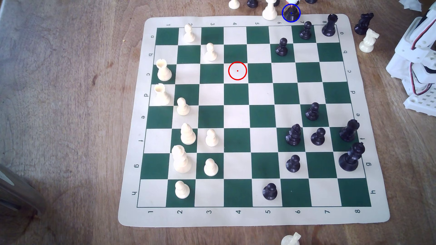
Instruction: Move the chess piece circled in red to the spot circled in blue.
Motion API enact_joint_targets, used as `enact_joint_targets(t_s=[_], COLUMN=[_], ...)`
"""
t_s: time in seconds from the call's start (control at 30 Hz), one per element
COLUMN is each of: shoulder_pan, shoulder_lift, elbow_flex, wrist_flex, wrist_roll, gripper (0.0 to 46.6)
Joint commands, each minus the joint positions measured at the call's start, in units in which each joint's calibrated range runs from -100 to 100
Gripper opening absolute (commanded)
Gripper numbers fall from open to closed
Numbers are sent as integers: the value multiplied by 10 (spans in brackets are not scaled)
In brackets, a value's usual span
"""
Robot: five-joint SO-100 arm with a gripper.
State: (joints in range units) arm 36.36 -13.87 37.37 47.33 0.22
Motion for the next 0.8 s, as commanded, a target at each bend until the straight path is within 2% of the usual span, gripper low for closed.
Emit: enact_joint_targets(t_s=[0.0,0.1,0.13,0.17,0.33,0.6,0.7,0.73,0.77], shoulder_pan=[2,1,2,2,7,11,17,20,22], shoulder_lift=[-40,-40,-43,-46,-58,-97,-117,-133,-144], elbow_flex=[-8,-7,-1,4,16,16,16,16,16], wrist_flex=[-12,-13,-21,-30,-40,-40,-36,-31,-29], wrist_roll=[3,4,4,4,6,13,17,20,20], gripper=[139,209,265,277,317,334,325,226,165])
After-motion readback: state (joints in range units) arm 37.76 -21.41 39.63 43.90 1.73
